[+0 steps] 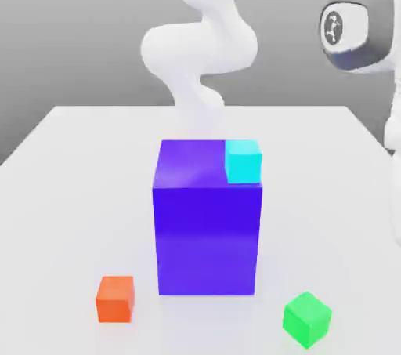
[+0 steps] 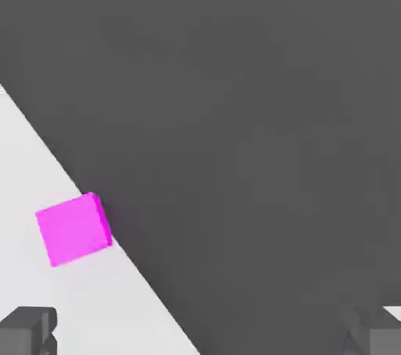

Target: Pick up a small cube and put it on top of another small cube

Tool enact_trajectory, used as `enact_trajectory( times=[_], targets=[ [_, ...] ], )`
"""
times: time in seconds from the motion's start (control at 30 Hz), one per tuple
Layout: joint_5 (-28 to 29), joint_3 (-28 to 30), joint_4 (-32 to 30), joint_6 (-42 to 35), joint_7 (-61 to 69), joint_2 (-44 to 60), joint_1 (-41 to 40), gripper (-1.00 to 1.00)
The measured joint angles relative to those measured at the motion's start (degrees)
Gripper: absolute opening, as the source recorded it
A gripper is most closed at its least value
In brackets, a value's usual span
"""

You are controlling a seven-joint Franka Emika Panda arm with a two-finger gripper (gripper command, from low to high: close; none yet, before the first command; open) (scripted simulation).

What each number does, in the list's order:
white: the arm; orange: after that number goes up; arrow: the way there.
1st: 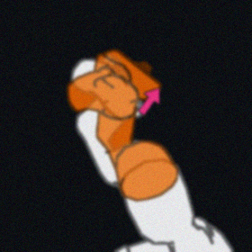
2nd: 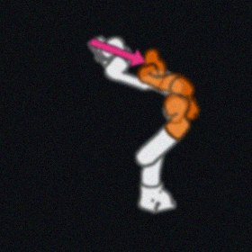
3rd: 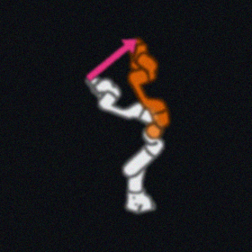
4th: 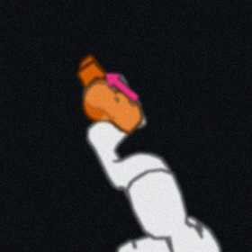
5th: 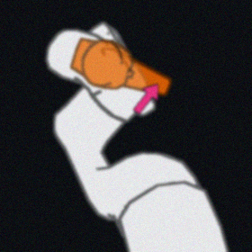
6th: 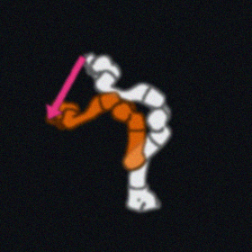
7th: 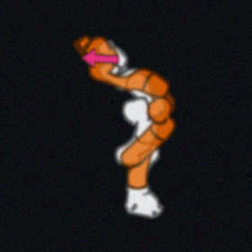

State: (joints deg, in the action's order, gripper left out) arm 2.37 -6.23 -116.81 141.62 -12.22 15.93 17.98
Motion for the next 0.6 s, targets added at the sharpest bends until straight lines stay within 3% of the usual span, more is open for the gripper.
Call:
enact_trajectory(
  times=[0.33,0.37,0.6],
  targets=[
    [5.80,-0.94,5.16,6.55,4.70,20.96,4.49,0.00],
    [6.06,-0.70,5.54,7.64,4.57,22.48,4.70,-1.00],
    [5.96,-0.68,5.56,7.61,4.69,22.58,4.75,-1.00]
  ],
)
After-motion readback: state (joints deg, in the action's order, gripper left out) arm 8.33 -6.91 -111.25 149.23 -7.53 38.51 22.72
